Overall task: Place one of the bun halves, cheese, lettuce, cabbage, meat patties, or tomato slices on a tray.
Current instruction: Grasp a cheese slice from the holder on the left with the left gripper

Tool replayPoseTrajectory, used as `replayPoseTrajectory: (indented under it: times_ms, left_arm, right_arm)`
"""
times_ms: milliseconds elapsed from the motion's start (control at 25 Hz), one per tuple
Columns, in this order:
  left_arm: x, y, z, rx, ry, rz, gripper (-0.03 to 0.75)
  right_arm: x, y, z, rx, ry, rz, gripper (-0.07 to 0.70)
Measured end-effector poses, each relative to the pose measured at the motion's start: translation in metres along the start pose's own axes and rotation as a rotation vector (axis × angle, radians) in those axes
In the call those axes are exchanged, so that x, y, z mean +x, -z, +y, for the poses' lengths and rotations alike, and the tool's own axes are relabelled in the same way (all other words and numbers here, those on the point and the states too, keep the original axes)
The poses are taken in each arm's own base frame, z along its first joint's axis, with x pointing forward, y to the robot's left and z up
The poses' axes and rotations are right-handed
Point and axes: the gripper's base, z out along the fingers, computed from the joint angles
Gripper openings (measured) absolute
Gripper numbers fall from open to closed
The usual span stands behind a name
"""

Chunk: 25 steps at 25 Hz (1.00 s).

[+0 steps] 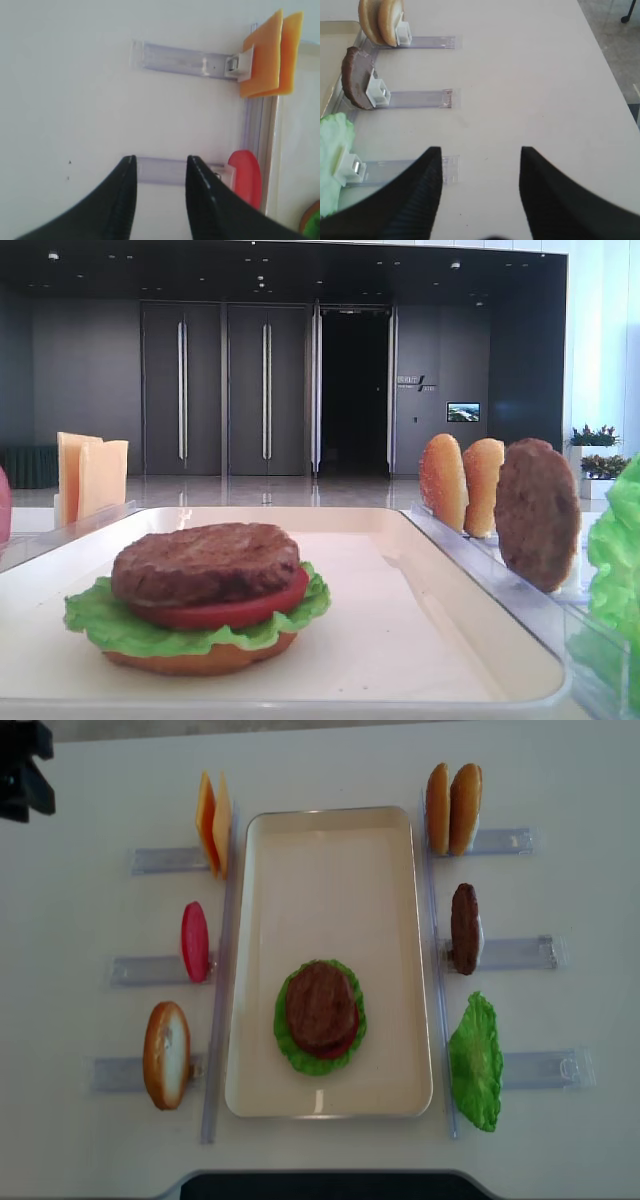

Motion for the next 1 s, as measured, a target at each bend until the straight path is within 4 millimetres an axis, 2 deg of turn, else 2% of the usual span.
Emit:
replayPoseTrajectory:
  times_ms: [200, 480, 680, 840, 1000]
  left_arm:
    - [-0.045, -0.029, -0.002, 0.031, 0.014, 0.027, 0.261]
    - [-0.088, -0.063, -0.002, 0.041, 0.022, 0.051, 0.261]
    - [-0.106, -0.081, -0.001, 0.043, 0.028, 0.059, 0.261]
    - [-0.113, -0.086, -0.002, 0.044, 0.052, 0.05, 0.261]
    - [-0.113, -0.088, -0.018, 0.032, 0.038, 0.051, 0.261]
  right_arm:
    - [0.0, 0.0, 0.0, 0.0, -0.001, 0.0, 0.369]
    - [0.0, 0.0, 0.0, 0.0, -0.001, 0.0, 0.369]
    - [0.0, 0.0, 0.0, 0.0, -0.001, 0.0, 0.369]
    - [0.0, 0.0, 0.0, 0.0, -0.001, 0.0, 0.369]
    - [0.0, 0.0, 0.0, 0.0, -0.001, 0.0, 0.369]
